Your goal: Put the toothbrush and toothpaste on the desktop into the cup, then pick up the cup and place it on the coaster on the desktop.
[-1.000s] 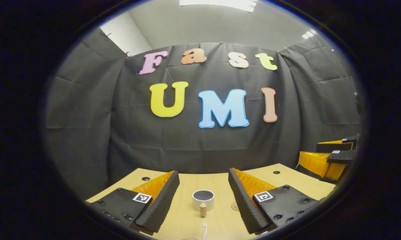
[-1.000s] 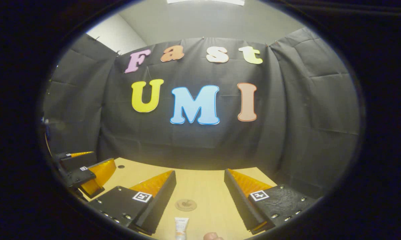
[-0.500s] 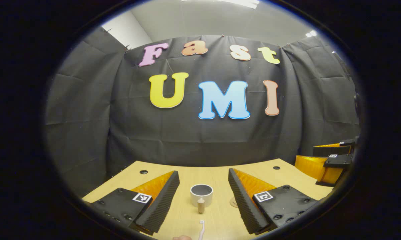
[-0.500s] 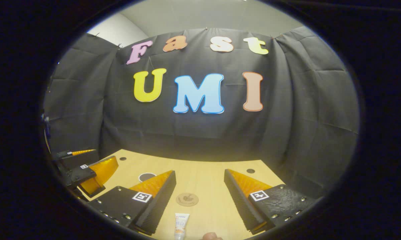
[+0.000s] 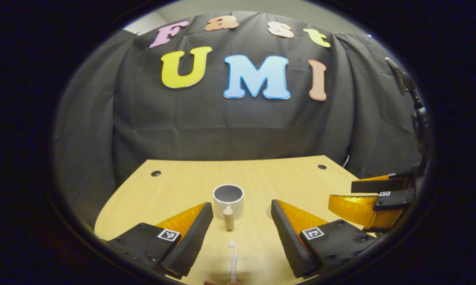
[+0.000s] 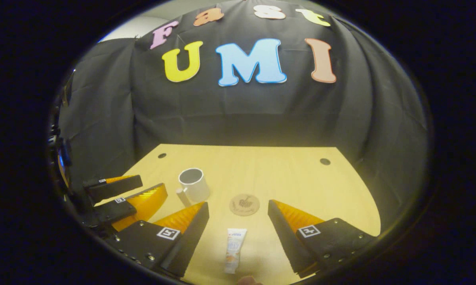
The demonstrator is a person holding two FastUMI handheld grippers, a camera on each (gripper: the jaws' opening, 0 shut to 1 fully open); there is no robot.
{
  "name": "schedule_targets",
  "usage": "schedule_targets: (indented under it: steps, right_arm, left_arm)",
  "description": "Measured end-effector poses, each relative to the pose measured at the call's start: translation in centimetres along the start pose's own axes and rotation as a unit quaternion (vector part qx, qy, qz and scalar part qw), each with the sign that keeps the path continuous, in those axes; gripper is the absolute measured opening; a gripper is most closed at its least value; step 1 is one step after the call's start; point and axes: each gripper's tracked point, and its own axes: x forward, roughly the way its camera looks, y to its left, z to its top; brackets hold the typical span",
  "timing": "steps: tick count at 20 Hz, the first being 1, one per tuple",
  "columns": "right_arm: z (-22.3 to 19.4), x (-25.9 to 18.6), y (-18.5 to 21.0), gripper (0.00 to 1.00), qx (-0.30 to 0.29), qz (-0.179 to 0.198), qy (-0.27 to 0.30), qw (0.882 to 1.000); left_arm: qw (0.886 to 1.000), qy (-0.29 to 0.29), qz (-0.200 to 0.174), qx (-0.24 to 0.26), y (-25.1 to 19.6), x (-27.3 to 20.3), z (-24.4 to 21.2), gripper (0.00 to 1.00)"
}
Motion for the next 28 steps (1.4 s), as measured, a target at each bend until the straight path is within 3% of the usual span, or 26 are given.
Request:
schedule_targets:
  steps: [1, 2, 3, 4, 6, 7, 11, 14, 20, 21, 22, 23, 28]
  right_arm:
    - [-0.8, 0.4, 0.1, 0.93, 0.002, 0.003, 0.017, 1.0]
    - [-1.3, 0.7, 0.1, 0.92, 0.003, 0.004, 0.028, 1.0]
    - [-1.9, 1.0, 0.1, 0.93, 0.004, 0.005, 0.039, 0.999]
    - [-2.2, 1.3, 0.0, 0.93, 0.005, 0.006, 0.049, 0.999]
    - [-2.8, 1.9, 0.1, 0.93, 0.005, 0.009, 0.067, 0.998]
    - [-3.4, 2.3, 0.2, 0.93, 0.005, 0.01, 0.08, 0.997]
    - [-5.5, 3.3, 0.8, 0.93, 0.006, 0.019, 0.124, 0.992]
    - [-6.9, 4.3, 1.1, 0.93, 0.011, 0.023, 0.165, 0.986]
    - [-10.9, 5.4, 1.2, 0.93, 0.029, 0.019, 0.252, 0.967]
    - [-11.5, 5.6, 1.2, 0.93, 0.031, 0.019, 0.266, 0.963]
    - [-12.1, 5.6, 1.3, 0.93, 0.032, 0.018, 0.28, 0.959]
    - [-12.4, 5.6, 1.2, 0.93, 0.032, 0.017, 0.291, 0.956]
    - [-15.0, 5.8, 0.3, 0.93, 0.027, -0.003, 0.353, 0.935]
  left_arm:
    - [1.0, 0.024, -0.005, -0.006, 0.0, 0.5, -1.3, 1.0]
    - [0.999, 0.04, -0.006, -0.011, 0.1, 1.0, -2.2, 0.96]
    - [0.998, 0.057, -0.005, -0.014, 0.3, 1.4, -3.1, 1.0]
    - [0.997, 0.073, 0.0, -0.017, 0.6, 1.6, -3.8, 0.96]
    - [0.995, 0.098, 0.003, -0.026, 1.0, 1.9, -4.9, 1.0]
    - [0.993, 0.118, -0.001, -0.031, 1.1, 2.2, -6.0, 0.96]
    - [0.982, 0.188, -0.004, -0.033, 1.8, 2.9, -9.0, 1.0]
    - [0.966, 0.254, -0.012, -0.05, 1.3, 2.4, -10.8, 0.96]
    - [0.93, 0.361, -0.003, -0.063, 1.7, 1.4, -15.5, 1.0]
    - [0.925, 0.374, -0.002, -0.064, 1.9, 1.3, -16.0, 0.94]
    - [0.92, 0.388, 0.0, -0.065, 1.9, 1.2, -16.4, 0.98]
    - [0.914, 0.4, 0.003, -0.065, 2.0, 1.1, -16.8, 0.94]
    - [0.882, 0.466, 0.017, -0.071, 2.7, 0.6, -19.5, 1.0]
